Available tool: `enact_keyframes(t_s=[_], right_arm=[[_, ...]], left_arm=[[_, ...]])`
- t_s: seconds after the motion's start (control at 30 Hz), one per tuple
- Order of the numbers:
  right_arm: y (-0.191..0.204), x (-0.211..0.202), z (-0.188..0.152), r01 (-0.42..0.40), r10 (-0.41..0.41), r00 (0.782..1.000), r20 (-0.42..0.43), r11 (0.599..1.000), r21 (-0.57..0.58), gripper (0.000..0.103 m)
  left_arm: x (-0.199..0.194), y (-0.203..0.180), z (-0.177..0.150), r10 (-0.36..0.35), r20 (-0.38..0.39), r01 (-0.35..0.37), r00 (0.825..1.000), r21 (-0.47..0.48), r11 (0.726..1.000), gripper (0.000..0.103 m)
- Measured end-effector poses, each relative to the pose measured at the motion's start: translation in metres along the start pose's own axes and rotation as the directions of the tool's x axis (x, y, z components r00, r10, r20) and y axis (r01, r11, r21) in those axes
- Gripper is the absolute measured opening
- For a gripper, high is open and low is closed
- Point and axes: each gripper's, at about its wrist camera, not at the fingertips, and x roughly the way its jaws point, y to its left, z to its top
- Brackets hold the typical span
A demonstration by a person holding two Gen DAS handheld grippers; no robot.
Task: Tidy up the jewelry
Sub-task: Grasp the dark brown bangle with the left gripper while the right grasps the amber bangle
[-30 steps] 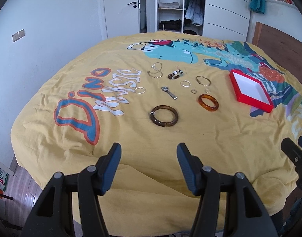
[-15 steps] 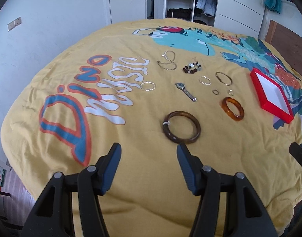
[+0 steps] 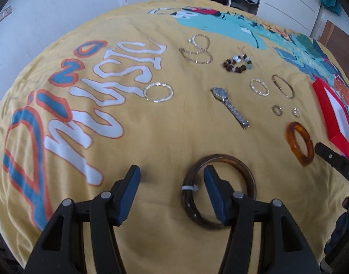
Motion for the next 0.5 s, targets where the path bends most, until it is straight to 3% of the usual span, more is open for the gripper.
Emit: enact_keyframes(t_s=[0.07,0.3,0.4,0.5], right_arm=[[-0.001,0.015,0.003,-0.008,0.008,1.0,-0.016,1.0,-0.005,0.04],[0.005,0.042,0.006,-0.018,0.017,1.0,-0.018,0.998,-0.062,0.03],[0.015,0.049,0.004,0.011,-0.013,1.0,-0.011,0.991,-0.132,0.027],[0.015,0.051,0.005,0.012,-0.014,1.0,-0.013,0.987,-0.158,0.023]], left_arm=[[0.008,-0.001,-0.001,0.006,-0.008,-0.006,1.0,0.003,1.0,0.055],[0.02,-0.01,-0.004,0.044,0.01,-0.044,0.999,0.042,0.998,0.055],[0.022,-0.014,-0.004,0.055,0.021,-0.056,0.998,0.057,0.997,0.05],[0.021,-0.019,-0.004,0.06,0.037,-0.063,0.998,0.085,0.994,0.037]])
